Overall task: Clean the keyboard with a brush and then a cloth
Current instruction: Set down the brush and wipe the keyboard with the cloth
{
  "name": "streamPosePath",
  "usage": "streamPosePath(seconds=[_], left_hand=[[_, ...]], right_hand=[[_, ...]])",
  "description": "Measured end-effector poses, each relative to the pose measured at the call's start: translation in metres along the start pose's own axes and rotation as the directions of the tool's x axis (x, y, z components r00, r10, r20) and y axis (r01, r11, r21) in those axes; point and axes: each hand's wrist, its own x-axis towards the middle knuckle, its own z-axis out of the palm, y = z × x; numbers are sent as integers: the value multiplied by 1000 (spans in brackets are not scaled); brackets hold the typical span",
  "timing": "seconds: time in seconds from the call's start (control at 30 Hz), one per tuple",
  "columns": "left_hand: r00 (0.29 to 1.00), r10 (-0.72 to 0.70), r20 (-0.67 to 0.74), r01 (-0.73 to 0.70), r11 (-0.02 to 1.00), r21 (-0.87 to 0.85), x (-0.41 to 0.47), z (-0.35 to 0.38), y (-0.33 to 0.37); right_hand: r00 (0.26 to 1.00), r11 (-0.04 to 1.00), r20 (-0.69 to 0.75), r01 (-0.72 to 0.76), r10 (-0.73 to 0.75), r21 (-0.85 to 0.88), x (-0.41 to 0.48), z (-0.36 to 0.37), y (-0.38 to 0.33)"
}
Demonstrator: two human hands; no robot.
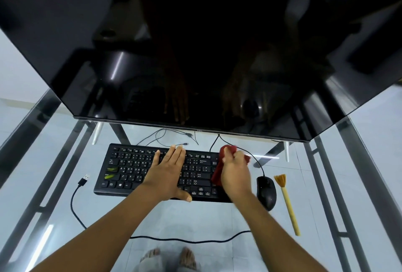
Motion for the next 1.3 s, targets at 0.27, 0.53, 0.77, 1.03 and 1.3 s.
streamPosePath(seconds=[0.27,0.53,0.77,1.03,1.3], left_hand=[[1000,0,2,0,1000,-2,1,1,-1],[999,20,-29,-21,1000,-16,-1,1,-5],[991,43,-124,-45,999,-11,-13,10,-24],[995,-34,-94,34,999,-5,-40,10,-93],[993,5,-120,-10,999,-43,-40,14,-99]], right_hand=[[998,995,-39,-53,56,79,12,5,-9],[966,953,39,258,-255,-161,5,17,-13],[865,878,220,474,-451,-64,-28,15,-31],[919,920,112,386,-378,-64,-46,34,-46],[949,945,24,314,-313,-94,-35,41,-61]])
